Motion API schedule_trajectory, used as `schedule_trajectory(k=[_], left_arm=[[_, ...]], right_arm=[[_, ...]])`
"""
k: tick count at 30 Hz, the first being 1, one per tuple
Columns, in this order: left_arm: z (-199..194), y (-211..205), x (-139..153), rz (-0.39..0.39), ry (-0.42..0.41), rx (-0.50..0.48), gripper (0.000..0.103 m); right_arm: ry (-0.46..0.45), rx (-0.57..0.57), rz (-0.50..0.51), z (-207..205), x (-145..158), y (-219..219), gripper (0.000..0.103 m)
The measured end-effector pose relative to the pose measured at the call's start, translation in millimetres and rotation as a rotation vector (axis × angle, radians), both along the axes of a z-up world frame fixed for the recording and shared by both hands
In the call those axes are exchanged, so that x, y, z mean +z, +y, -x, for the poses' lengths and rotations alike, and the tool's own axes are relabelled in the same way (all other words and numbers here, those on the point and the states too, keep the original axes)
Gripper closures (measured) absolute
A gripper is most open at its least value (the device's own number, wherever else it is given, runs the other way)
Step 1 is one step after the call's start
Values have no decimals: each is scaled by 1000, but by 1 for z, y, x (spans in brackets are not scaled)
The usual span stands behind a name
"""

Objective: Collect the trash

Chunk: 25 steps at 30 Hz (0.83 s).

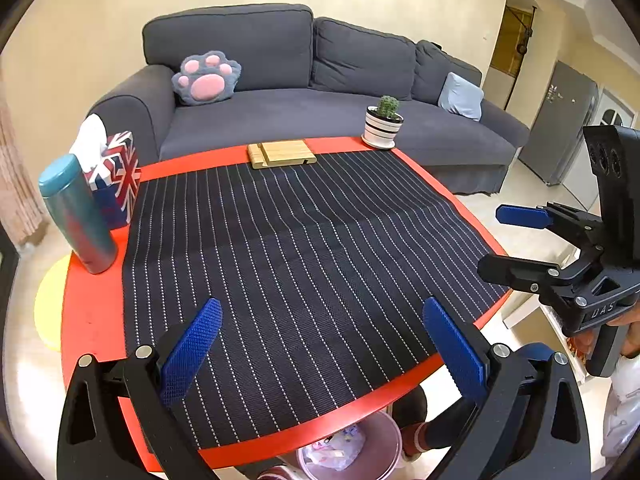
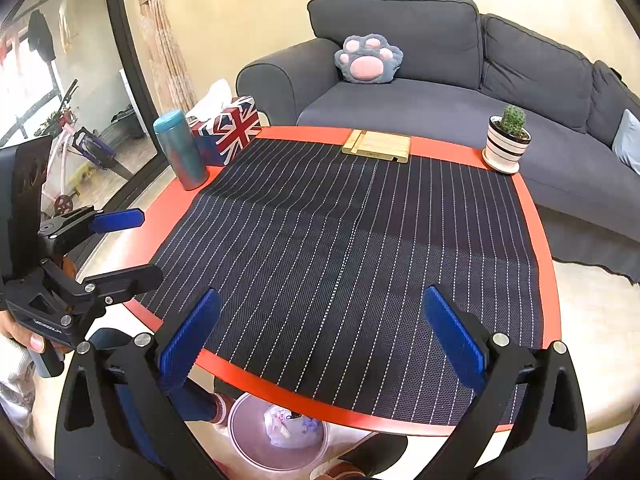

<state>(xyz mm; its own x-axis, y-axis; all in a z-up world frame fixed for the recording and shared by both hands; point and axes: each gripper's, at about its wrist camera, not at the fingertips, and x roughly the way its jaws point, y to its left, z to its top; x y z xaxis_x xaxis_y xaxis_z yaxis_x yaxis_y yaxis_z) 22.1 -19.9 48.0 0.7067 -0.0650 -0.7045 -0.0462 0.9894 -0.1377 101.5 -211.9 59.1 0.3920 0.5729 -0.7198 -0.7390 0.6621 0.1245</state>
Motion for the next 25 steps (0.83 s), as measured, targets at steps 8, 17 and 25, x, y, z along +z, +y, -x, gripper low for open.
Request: schedule_trajectory(k=[8, 17, 25], left_arm=[[0, -1, 0, 1, 0, -1, 6], [1, -2, 2, 7, -6, -9, 6], [-1, -2, 2, 11, -5, -8, 6]], right_arm=[[1, 2, 1, 1, -2, 0, 3], [4, 4, 4, 1, -2, 1, 3], [4, 3, 5, 0, -2, 1, 3]])
